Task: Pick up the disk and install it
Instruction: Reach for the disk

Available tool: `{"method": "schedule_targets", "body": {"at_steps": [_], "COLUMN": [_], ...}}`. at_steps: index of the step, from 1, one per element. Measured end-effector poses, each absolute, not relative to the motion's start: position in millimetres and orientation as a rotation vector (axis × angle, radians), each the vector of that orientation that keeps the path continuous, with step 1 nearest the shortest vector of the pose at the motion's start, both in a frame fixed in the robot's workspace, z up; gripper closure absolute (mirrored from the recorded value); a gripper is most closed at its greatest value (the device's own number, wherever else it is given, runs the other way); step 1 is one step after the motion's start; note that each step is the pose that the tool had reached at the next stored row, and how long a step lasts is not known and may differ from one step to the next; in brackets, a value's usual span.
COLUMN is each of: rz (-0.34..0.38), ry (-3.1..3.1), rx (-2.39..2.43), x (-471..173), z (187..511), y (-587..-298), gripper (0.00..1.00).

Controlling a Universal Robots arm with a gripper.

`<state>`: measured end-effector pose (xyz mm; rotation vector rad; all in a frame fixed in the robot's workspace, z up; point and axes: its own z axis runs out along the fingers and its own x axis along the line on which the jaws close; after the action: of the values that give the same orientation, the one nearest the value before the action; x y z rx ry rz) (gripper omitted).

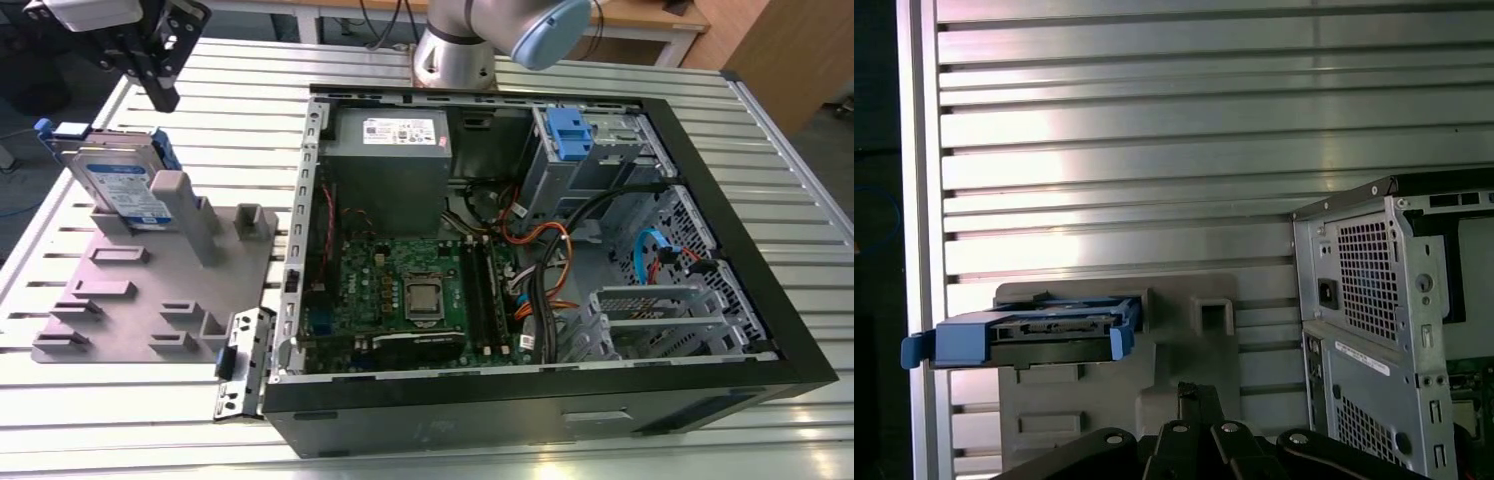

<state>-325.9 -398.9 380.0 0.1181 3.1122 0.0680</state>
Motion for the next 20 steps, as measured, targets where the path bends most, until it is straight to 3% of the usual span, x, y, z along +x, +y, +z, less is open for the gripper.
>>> {"method": "schedule_targets", "body": {"at_steps": [20], "rz": [0.067], "ry": [3.112], "rx": [0.118], "x": [-353.4], "z": [369.4], "y": [-398.9], "gripper": [0.89]}}
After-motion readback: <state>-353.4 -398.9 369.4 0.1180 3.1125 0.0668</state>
